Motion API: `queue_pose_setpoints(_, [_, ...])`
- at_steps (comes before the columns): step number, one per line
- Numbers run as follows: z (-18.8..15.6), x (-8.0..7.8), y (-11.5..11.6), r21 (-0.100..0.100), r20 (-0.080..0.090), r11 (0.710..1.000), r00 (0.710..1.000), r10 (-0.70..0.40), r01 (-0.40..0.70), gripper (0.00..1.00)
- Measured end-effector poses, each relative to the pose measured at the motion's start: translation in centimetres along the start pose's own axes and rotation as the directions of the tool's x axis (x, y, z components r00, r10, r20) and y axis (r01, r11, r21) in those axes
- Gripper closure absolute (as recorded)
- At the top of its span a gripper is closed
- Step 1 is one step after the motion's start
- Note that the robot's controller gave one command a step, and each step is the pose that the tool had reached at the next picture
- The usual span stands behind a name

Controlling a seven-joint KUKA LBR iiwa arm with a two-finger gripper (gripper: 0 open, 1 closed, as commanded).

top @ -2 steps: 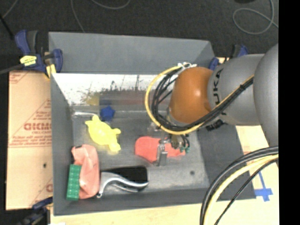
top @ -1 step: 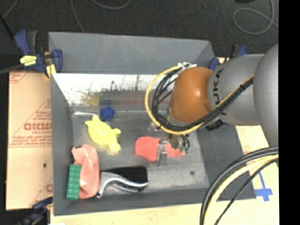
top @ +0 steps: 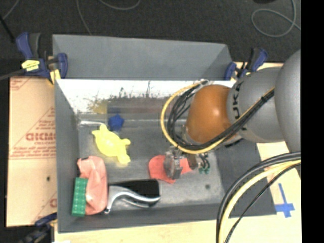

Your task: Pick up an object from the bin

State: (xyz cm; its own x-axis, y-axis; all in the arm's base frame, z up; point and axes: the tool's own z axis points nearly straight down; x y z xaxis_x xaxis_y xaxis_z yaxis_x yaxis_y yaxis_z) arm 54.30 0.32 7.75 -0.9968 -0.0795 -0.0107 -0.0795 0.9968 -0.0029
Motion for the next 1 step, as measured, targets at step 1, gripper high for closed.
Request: queue_pose_setpoints(1, [0.00, 0.00, 0.00, 0.000, 0.000, 1.000, 1.000, 0.000, 0.000, 0.00])
